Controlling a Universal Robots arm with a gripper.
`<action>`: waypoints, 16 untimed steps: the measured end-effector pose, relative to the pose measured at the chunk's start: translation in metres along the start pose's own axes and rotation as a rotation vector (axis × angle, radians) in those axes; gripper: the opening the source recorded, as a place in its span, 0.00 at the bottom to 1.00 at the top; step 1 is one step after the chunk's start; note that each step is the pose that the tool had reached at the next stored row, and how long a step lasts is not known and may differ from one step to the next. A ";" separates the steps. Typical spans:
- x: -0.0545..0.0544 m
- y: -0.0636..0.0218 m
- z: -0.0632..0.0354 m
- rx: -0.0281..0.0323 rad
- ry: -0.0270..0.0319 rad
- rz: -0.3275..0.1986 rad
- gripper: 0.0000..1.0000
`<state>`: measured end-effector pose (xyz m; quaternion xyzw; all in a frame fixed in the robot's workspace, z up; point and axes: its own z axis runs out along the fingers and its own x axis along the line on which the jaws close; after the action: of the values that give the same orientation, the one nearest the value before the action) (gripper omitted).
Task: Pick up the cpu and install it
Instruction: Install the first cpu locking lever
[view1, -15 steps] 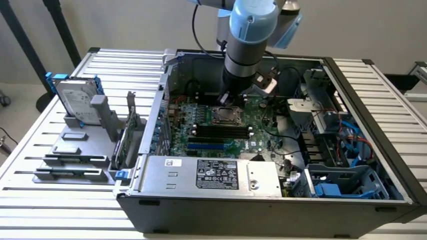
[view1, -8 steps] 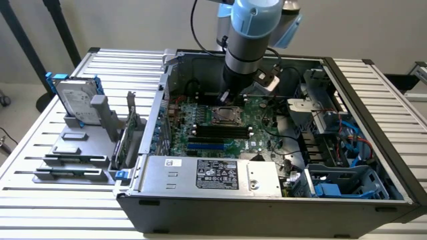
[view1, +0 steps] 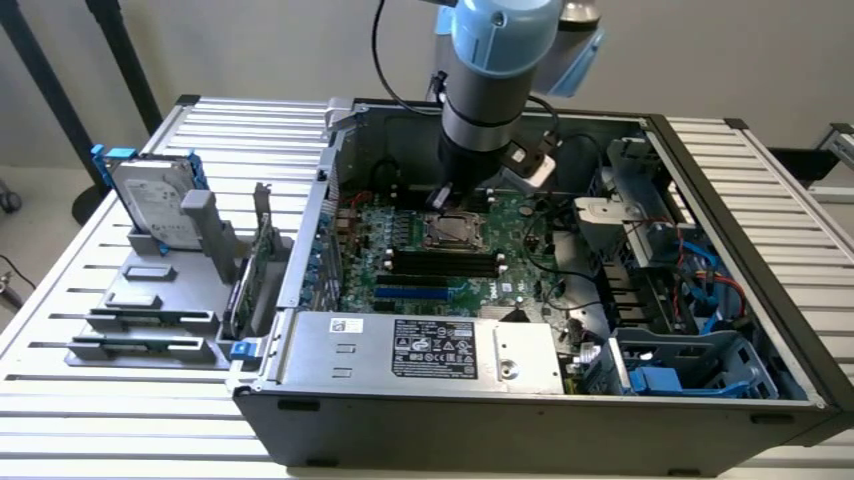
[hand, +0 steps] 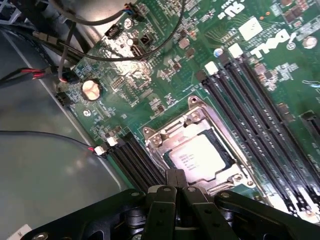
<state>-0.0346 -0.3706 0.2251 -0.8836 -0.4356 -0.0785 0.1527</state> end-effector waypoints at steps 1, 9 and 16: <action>-0.003 -0.0009 -0.0014 0.0000 0.0001 0.000 0.11; -0.022 -0.0054 -0.0133 0.0000 0.0001 0.000 0.11; -0.036 -0.0014 -0.0323 0.0000 0.0000 0.000 0.11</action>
<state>-0.0579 -0.4077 0.2460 -0.8836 -0.4356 -0.0786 0.1528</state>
